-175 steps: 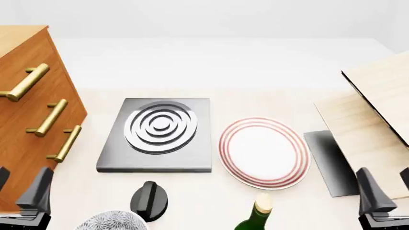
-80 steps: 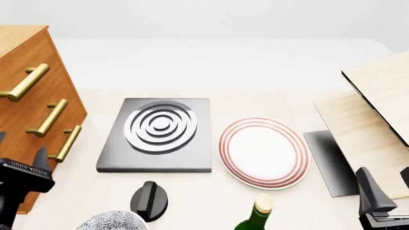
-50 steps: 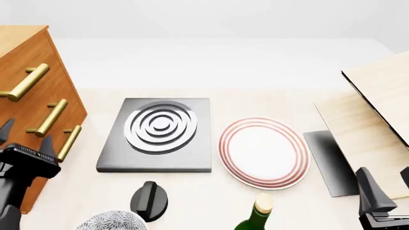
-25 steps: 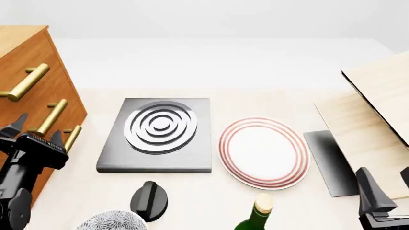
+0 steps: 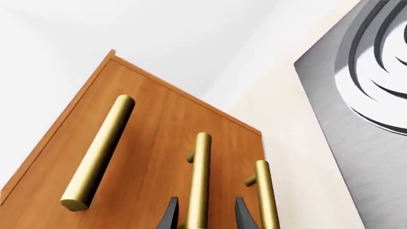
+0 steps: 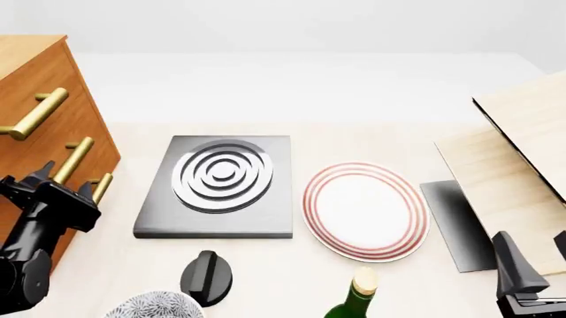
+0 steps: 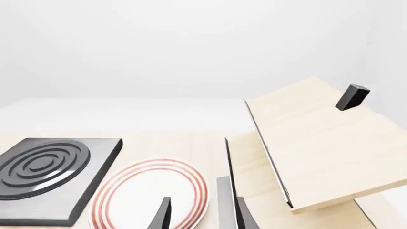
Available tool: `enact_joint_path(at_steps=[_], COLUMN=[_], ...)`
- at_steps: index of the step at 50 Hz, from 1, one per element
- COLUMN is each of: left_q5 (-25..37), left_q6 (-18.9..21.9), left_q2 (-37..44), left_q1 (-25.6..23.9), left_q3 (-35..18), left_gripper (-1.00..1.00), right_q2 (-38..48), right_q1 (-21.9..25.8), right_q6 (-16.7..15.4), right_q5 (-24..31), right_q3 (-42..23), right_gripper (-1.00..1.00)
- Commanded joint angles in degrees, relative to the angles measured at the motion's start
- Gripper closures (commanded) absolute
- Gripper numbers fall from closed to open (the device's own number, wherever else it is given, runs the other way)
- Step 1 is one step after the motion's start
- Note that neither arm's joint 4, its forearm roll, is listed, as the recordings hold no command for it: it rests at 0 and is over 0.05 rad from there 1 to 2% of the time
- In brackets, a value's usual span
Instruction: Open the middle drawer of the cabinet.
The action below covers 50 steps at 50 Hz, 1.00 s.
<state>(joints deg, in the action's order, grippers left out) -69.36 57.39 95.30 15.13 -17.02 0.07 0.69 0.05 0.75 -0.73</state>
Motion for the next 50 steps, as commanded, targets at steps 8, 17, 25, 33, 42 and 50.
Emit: enact_joint_path(at_steps=[8, 17, 25, 33, 42, 50], left_q5=[-0.5, -0.5, -0.5, -0.5, -0.5, -0.5], left_q6=[2.1, 3.7, 6.4, 12.2, 18.2, 21.9], left_q2=[6.6, 3.3, 2.8, 0.4, -1.3, -1.4], left_q1=[5.7, 6.3, 6.8, 4.4, 0.4, -3.5], left_q3=[-6.7, -4.8, -4.8, -5.5, -6.8, -6.7], left_gripper=[-1.0, 1.0, 1.0, 1.0, 1.0, 1.0], right_q2=[0.0, 0.0, 0.0, 0.0, 0.0, 0.0], right_q1=[0.0, 0.0, 0.0, 0.0, 0.0, 0.0], right_q6=[0.0, 0.0, 0.0, 0.0, 0.0, 0.0], right_q5=[0.0, 0.0, 0.0, 0.0, 0.0, 0.0], right_q3=[0.0, 0.0, 0.0, 0.0, 0.0, 0.0], right_gripper=[-1.0, -1.0, -1.0, -1.0, -1.0, -1.0])
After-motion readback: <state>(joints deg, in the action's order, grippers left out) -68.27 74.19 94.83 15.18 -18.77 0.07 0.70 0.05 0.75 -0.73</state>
